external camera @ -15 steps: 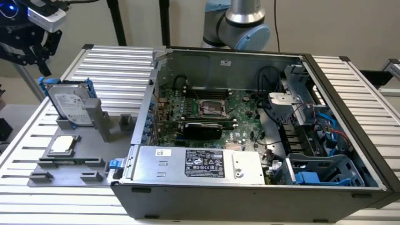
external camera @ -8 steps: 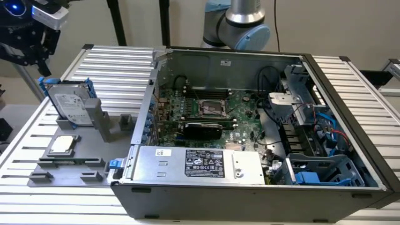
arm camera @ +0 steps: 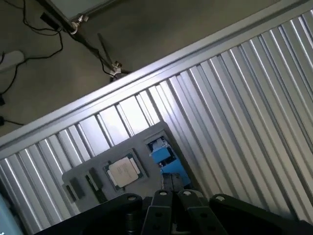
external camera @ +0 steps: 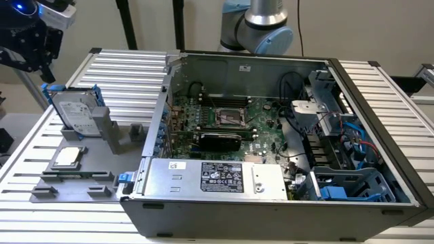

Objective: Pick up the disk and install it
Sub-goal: 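Pick up the disk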

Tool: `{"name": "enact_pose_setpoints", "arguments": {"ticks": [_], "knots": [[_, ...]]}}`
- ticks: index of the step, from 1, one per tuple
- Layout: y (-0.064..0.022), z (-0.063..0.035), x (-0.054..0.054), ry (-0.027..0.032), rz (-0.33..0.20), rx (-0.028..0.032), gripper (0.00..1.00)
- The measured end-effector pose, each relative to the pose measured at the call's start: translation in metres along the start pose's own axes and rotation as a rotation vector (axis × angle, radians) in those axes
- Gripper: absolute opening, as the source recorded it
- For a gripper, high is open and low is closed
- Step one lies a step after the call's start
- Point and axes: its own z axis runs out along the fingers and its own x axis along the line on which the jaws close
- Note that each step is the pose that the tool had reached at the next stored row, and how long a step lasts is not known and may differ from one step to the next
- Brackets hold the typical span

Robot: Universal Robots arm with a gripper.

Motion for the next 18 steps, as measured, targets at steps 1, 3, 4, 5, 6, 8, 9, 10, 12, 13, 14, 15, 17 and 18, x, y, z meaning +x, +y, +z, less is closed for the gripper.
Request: {"name": "enact_pose_setpoints", "arguments": {"ticks": [1,3,4,5,6,8,9,10,12,13,14,15,17,18], "knots": [[0.0000,-0.0001,0.0000,0.0009,-0.018,0.0000,0.00],[0.0000,0.0000,0.0000,0.0024,-0.055,0.0004,0.00],[0.0000,0.0000,0.0000,0.0031,-0.074,0.0008,0.00],[0.0000,0.0000,0.0000,0.0037,-0.091,0.0012,0.00],[0.0000,0.0000,0.0000,0.0043,-0.110,0.0019,0.00],[0.0000,0.0001,0.0000,0.0048,-0.145,0.0040,0.00],[-0.0001,0.0001,-0.0001,0.0047,-0.162,0.0056,0.00],[0.0000,0.0000,-0.0001,0.0049,-0.179,0.0072,0.00],[0.0000,0.0001,0.0000,0.0048,-0.216,0.0110,0.00],[0.0000,0.0002,0.0000,0.0048,-0.234,0.0129,0.00],[-0.0001,0.0002,0.0000,0.0048,-0.254,0.0149,0.00],[0.0000,0.0002,0.0000,0.0049,-0.271,0.0166,0.00],[-0.0001,0.0003,0.0000,0.0049,-0.308,0.0204,0.00],[-0.0001,0.0003,0.0000,0.0050,-0.326,0.0220,0.00]]}}
